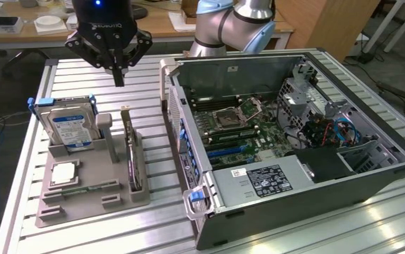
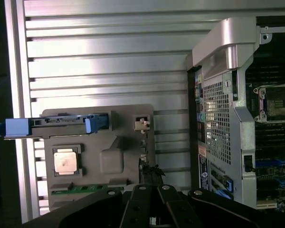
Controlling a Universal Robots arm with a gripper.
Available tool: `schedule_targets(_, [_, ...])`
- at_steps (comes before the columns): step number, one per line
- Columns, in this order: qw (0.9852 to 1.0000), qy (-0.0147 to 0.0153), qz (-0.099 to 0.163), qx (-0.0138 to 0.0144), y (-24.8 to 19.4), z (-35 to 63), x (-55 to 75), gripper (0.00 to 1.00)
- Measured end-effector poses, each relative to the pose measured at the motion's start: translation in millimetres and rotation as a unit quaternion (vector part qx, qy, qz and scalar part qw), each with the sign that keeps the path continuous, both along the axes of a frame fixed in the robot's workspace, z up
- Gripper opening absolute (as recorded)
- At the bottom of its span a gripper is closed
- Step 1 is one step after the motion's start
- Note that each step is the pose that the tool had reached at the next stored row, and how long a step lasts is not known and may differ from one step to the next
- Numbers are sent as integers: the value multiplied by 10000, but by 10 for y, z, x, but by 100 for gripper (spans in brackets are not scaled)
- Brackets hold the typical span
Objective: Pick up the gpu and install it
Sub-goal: 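Reach for the gpu, then pick up the gpu and move the gpu toward the slot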
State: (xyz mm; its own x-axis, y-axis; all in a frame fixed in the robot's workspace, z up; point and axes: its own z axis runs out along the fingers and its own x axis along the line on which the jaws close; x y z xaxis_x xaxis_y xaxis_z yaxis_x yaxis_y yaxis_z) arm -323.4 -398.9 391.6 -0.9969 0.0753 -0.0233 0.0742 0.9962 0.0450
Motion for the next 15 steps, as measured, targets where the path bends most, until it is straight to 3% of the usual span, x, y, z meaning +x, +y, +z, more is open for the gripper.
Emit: schedule_targets(15, [10000, 0, 0, 0, 0, 0, -25, 10])
